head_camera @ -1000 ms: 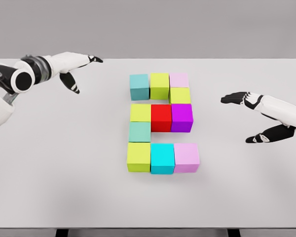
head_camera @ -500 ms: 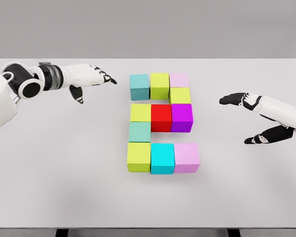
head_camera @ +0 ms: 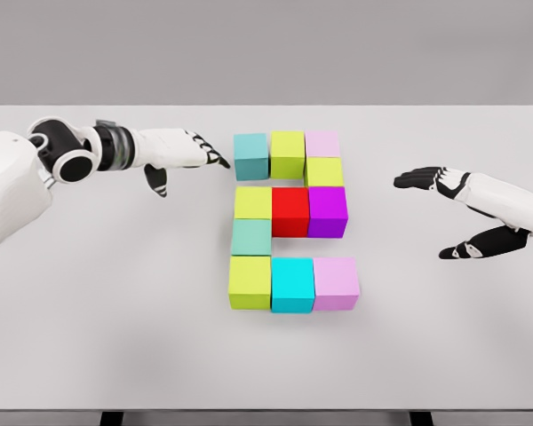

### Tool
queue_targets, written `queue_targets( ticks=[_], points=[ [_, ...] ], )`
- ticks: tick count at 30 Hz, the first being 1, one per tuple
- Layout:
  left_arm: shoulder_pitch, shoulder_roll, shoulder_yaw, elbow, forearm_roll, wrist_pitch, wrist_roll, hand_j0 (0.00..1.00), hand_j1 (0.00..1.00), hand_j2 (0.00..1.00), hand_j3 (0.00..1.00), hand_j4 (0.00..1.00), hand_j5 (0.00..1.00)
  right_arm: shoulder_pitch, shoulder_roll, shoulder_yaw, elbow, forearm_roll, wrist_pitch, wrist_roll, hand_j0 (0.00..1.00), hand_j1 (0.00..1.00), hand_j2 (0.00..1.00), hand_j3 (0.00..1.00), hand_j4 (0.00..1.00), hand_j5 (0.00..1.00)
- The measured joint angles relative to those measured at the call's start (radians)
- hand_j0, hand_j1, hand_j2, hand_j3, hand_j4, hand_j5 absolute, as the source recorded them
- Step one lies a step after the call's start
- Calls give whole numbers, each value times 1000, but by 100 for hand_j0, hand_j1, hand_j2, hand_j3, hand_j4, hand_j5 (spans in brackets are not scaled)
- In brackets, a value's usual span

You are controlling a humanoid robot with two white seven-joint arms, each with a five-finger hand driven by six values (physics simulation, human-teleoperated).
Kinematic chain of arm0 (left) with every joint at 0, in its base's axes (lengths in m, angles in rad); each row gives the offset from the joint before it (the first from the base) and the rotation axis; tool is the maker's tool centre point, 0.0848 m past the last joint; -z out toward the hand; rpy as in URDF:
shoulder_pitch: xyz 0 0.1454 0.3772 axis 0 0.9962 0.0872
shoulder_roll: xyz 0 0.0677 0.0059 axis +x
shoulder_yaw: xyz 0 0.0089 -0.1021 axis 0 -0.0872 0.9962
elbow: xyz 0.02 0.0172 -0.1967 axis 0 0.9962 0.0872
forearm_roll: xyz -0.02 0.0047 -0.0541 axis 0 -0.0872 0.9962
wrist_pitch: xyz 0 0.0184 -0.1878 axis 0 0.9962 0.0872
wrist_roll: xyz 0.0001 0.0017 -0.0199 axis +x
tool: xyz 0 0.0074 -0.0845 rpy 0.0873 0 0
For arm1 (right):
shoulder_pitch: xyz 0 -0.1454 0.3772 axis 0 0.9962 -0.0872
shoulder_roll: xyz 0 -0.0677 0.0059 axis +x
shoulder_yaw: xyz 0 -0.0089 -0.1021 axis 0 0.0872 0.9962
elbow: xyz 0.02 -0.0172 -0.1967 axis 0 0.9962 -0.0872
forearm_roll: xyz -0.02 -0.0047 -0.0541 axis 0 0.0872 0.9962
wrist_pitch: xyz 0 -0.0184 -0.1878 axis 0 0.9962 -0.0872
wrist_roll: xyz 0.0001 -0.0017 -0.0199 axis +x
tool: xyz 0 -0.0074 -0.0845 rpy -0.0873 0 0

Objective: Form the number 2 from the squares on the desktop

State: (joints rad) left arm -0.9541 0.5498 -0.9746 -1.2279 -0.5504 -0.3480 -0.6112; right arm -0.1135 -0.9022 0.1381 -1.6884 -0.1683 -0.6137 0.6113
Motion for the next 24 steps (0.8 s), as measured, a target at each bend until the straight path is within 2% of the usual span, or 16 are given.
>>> queue_targets(
  ticks=[19,24],
  points=[
    [-6,-2,-20,40,-7,-5,0,100,100,100,100,100,100,3,-2,0,-11,0,0,0,100,100,100,100,100,100],
    [-23,-20,-28,81,-9,-7,0,100,100,100,100,100,100,3,-2,1,-12,0,0,0,100,100,100,100,100,100]
  ],
)
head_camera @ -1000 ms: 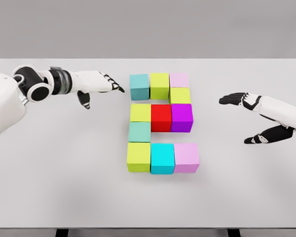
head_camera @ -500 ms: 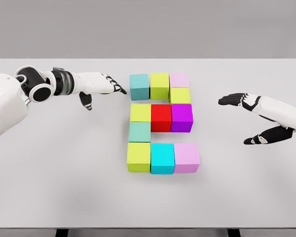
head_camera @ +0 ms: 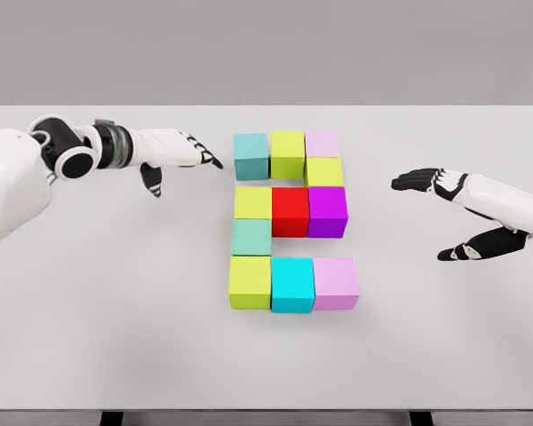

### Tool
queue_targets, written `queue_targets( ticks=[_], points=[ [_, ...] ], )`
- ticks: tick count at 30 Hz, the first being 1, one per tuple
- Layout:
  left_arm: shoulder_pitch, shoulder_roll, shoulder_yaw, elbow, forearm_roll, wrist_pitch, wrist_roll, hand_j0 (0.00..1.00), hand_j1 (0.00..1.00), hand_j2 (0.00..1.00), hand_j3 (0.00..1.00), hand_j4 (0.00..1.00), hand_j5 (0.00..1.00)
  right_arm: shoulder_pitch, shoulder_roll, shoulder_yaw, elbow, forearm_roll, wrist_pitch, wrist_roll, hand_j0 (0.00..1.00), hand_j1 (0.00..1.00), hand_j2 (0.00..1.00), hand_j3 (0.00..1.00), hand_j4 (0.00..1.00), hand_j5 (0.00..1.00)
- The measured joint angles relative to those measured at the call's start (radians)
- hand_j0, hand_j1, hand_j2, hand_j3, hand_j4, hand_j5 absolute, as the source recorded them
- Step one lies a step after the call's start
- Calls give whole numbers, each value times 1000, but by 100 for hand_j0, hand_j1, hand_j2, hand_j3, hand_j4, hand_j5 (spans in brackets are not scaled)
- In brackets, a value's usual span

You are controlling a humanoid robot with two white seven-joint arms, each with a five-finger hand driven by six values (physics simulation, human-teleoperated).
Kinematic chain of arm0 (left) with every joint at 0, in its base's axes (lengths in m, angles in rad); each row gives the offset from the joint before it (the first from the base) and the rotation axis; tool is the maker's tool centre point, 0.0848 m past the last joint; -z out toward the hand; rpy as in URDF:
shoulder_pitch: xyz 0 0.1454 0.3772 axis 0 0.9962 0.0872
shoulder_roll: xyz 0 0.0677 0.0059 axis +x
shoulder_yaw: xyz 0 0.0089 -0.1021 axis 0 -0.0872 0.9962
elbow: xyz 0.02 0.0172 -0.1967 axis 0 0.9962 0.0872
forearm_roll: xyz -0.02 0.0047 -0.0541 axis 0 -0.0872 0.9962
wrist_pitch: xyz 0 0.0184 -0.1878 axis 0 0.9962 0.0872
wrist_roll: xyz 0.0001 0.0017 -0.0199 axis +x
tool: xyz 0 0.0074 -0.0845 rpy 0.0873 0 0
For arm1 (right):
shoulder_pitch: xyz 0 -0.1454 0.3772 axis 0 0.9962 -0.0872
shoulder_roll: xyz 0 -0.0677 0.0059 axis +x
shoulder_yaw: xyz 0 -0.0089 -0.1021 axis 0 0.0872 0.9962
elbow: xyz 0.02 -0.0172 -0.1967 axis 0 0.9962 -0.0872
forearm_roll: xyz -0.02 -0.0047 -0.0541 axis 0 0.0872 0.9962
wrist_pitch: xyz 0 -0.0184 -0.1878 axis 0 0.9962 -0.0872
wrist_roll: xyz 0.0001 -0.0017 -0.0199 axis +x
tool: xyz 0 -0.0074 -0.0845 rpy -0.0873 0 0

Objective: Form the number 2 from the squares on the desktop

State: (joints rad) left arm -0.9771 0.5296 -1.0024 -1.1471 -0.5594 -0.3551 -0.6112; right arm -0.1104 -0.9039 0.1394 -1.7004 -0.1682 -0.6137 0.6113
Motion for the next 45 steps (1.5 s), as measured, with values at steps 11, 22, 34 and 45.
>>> queue_targets(
  ticks=[11,22,34,45],
  points=[
    [-15,-33,-6,37,-5,-9,0,100,100,100,100,100,100,0,0,0,0,0,0,0,100,100,100,100,100,100],
    [-15,-58,-8,72,-8,-11,0,100,100,100,100,100,100,5,1,1,0,0,0,0,100,100,100,100,100,100],
    [-15,-75,-8,75,-15,-11,0,100,100,100,100,100,100,6,2,3,-7,0,0,0,100,100,100,100,100,100],
    [-18,-77,-7,81,-16,-11,0,100,100,100,100,100,100,40,3,8,-22,2,0,0,100,100,100,100,100,100]
  ],
)
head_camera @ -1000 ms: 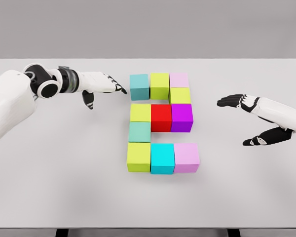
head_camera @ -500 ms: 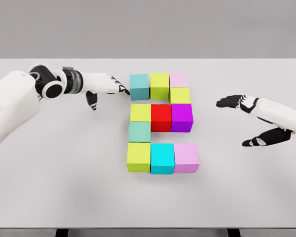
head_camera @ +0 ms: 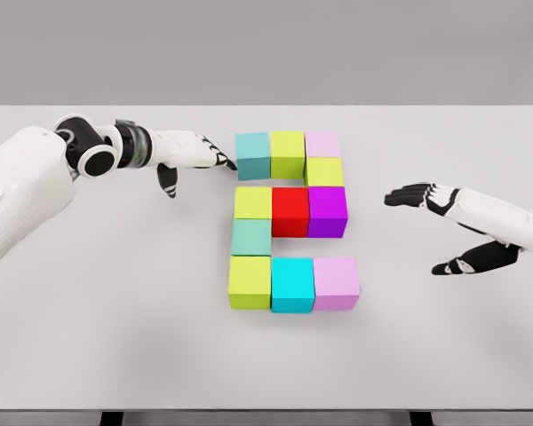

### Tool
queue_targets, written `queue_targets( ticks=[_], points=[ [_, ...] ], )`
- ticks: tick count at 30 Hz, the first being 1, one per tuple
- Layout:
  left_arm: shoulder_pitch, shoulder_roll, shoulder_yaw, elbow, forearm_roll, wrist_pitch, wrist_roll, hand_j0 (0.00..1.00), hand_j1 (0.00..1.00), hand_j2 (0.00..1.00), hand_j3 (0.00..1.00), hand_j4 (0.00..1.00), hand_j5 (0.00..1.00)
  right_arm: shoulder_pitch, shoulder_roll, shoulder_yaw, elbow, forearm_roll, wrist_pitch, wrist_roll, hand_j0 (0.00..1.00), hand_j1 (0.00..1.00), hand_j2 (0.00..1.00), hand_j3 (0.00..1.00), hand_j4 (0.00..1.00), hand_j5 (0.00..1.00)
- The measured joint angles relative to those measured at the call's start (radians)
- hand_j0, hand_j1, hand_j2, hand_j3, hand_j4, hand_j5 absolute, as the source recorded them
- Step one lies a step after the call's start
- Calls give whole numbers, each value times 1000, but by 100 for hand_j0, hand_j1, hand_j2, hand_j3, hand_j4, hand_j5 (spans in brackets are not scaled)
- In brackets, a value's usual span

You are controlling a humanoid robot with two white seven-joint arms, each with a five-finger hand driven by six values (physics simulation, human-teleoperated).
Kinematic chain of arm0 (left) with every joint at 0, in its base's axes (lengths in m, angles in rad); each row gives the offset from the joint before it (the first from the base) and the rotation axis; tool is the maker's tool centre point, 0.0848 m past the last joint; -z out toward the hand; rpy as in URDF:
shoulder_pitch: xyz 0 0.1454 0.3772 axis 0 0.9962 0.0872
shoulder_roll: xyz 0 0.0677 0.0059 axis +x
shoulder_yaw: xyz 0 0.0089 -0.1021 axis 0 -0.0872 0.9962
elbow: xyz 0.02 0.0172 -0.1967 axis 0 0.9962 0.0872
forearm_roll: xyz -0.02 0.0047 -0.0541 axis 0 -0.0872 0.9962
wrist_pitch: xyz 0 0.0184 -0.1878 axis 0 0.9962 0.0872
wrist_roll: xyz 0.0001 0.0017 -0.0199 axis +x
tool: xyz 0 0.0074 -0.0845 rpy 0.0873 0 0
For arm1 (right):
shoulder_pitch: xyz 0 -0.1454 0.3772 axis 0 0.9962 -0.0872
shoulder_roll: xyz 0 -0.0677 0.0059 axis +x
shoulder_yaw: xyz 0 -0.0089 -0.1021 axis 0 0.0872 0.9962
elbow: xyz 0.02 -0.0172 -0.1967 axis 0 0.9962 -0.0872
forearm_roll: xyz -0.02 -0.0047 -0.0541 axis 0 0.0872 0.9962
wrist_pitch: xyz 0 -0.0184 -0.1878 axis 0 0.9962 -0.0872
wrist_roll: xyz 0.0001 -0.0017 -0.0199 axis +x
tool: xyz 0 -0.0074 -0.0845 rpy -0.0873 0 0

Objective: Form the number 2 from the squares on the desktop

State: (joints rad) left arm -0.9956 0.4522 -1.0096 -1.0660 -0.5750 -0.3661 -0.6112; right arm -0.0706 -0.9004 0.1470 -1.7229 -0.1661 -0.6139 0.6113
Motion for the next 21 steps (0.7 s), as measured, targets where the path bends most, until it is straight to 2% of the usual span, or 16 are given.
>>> queue_targets(
  ticks=[9,21],
  points=[
    [-11,0,1,31,-2,1,0,100,100,100,100,100,100,21,-2,-27,-15,3,0,0,100,100,100,100,100,100],
    [-46,-61,2,142,-18,1,0,100,100,100,100,100,100,23,-2,-49,-31,1,0,0,100,100,100,100,100,100]
  ],
)
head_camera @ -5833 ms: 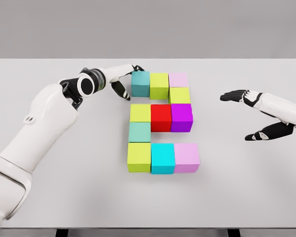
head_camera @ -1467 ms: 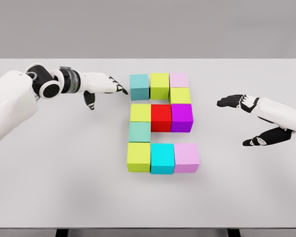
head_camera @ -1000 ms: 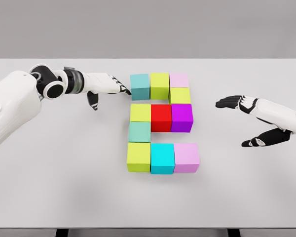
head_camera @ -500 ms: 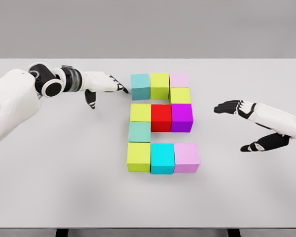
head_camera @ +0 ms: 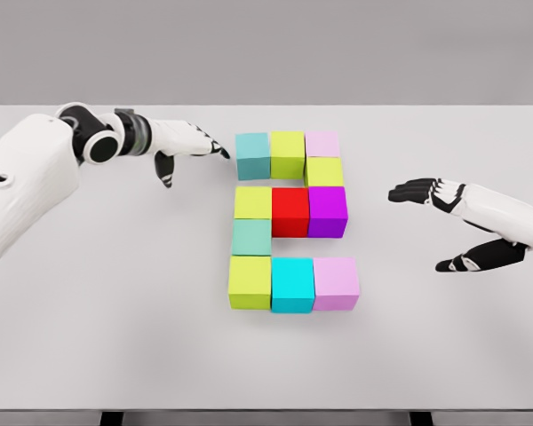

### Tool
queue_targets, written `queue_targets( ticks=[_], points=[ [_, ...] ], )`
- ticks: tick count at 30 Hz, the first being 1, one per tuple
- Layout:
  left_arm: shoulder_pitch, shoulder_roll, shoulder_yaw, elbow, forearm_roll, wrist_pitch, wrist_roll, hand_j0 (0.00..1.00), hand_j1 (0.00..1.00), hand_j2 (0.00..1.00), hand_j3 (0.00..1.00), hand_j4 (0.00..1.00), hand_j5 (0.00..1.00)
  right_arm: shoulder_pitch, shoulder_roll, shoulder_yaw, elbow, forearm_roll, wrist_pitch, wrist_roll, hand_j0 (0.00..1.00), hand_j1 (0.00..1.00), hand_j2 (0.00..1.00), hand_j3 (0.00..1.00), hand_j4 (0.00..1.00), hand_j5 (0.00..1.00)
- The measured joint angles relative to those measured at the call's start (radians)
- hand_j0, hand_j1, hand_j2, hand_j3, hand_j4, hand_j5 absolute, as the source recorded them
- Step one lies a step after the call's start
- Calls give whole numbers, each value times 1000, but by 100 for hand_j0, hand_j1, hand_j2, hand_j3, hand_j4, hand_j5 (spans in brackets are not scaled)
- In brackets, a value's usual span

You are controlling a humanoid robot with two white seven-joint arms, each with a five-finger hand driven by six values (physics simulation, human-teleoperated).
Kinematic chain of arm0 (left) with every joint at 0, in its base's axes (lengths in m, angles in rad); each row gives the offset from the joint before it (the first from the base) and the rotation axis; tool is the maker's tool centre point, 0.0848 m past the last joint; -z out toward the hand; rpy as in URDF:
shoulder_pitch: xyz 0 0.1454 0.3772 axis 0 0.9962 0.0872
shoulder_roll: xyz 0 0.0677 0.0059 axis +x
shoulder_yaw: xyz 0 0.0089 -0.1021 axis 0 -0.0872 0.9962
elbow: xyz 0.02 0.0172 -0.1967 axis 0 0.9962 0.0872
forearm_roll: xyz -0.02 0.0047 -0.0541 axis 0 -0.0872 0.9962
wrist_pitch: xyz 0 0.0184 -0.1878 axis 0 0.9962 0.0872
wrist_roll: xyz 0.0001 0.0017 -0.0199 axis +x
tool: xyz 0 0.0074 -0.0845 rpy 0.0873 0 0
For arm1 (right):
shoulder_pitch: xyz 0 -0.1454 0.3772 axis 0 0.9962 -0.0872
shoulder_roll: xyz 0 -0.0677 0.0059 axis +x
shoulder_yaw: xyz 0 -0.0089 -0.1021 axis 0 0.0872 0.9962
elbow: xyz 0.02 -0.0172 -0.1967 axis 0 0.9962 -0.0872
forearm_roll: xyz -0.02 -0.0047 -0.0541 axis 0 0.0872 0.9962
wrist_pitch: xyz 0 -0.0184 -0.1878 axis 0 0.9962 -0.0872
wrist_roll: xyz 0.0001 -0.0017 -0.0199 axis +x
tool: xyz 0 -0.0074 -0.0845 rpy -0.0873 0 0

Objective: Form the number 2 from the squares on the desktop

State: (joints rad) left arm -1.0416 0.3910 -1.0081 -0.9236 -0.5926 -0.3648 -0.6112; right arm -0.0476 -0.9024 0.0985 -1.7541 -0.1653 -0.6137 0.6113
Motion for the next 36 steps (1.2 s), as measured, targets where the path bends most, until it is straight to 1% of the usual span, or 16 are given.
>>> queue_targets(
  ticks=[8,36],
  points=[
    [-9,-24,0,23,-8,0,0,100,100,100,100,100,100,2,-1,-5,0,0,0,0,100,100,100,100,100,100],
    [-17,-37,1,31,-11,-1,0,100,100,100,100,100,100,2,0,-5,0,0,0,0,100,100,100,100,100,100]
  ],
)
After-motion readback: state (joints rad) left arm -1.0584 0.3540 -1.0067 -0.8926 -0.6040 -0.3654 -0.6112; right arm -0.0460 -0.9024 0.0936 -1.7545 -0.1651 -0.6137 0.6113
